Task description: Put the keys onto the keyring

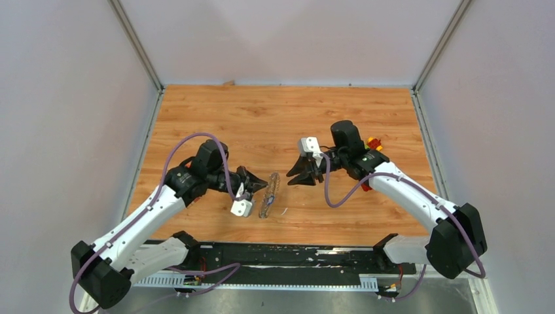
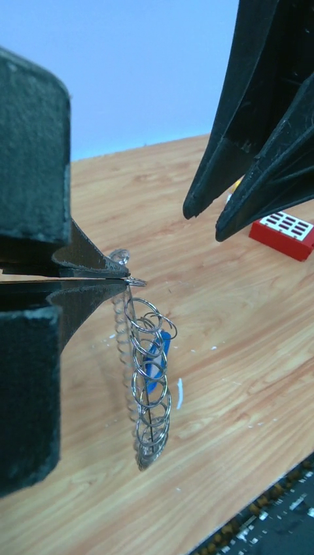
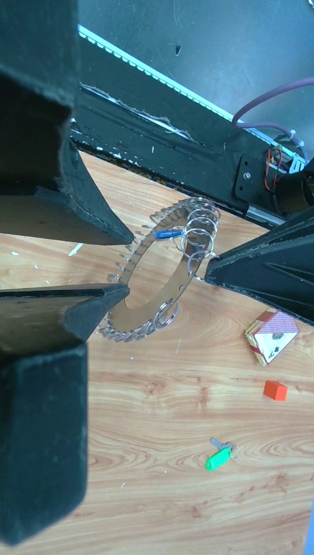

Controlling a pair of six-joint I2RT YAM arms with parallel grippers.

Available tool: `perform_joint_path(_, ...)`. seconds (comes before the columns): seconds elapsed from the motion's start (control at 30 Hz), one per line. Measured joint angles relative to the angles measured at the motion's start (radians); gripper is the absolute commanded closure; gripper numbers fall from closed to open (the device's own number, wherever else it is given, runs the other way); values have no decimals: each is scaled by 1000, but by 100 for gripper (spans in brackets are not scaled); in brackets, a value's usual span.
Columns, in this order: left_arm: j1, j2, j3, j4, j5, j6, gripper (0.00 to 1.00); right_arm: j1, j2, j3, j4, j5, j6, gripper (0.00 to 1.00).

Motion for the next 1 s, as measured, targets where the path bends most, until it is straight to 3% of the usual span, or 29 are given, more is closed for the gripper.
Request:
perform_joint_path(0.27,0,-57,-77,-20,-45,181,100,5,35,0,-10,-6,-2,71)
perform_joint_path(0.63,0,-81,-116,-10,-68,238,100,20,46,5,-25,-7,-3,71)
perform_joint_path(0.83,-1,-82,-128,24,-55,179,100,34,46,5,-28,-3,-12,71)
perform_joint_path(1.0,-1,-72,-124,112,-34,-40,100,58,46,6,-32,2,-24,71)
